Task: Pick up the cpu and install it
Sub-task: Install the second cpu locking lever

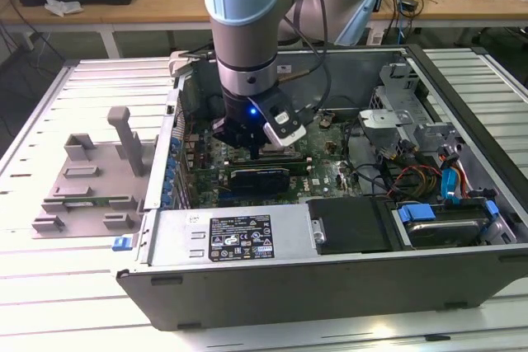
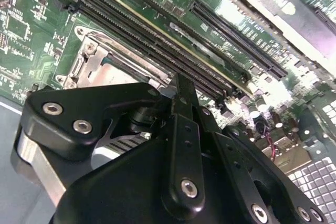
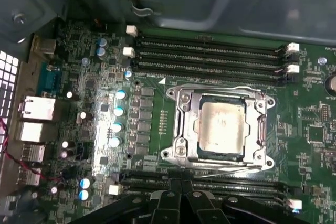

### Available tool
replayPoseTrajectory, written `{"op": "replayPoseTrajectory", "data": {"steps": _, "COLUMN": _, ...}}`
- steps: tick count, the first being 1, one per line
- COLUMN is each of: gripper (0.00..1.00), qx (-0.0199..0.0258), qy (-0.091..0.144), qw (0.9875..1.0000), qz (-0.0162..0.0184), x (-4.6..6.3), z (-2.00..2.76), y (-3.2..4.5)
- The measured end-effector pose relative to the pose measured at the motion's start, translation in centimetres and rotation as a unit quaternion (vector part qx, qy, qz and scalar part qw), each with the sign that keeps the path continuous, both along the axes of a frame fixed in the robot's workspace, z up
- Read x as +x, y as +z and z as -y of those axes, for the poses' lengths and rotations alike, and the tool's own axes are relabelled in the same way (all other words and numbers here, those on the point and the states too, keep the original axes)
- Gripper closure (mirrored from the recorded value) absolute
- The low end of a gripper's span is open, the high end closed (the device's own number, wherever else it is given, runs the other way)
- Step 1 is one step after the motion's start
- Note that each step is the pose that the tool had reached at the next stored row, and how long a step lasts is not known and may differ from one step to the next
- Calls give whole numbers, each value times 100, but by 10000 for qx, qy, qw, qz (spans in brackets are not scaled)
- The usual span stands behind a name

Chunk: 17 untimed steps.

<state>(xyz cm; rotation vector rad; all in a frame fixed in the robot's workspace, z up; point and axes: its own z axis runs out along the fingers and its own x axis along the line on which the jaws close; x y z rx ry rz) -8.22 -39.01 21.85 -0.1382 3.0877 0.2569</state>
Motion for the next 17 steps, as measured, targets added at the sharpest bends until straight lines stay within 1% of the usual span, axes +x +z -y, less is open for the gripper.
{"op": "replayPoseTrajectory", "data": {"steps": 1, "gripper": 89, "qx": 53, "qy": 0, "qw": 10000, "qz": 0, "x": 0, "z": 4, "y": -9}}
{"op": "replayPoseTrajectory", "data": {"steps": 2, "gripper": 89, "qx": 91, "qy": 0, "qw": 10000, "qz": 0, "x": 0, "z": 8, "y": -18}}
{"op": "replayPoseTrajectory", "data": {"steps": 9, "gripper": 89, "qx": 215, "qy": -49, "qw": 9998, "qz": 0, "x": 0, "z": 47, "y": -85}}
{"op": "replayPoseTrajectory", "data": {"steps": 11, "gripper": 89, "qx": 272, "qy": -67, "qw": 9996, "qz": 1, "x": 0, "z": 50, "y": -101}}
{"op": "replayPoseTrajectory", "data": {"steps": 13, "gripper": 89, "qx": 364, "qy": -91, "qw": 9993, "qz": 1, "x": 0, "z": 52, "y": -125}}
{"op": "replayPoseTrajectory", "data": {"steps": 16, "gripper": 89, "qx": 399, "qy": -150, "qw": 9991, "qz": 2, "x": -1, "z": 53, "y": -150}}
{"op": "replayPoseTrajectory", "data": {"steps": 17, "gripper": 89, "qx": 401, "qy": -181, "qw": 9990, "qz": 4, "x": -3, "z": 53, "y": -156}}
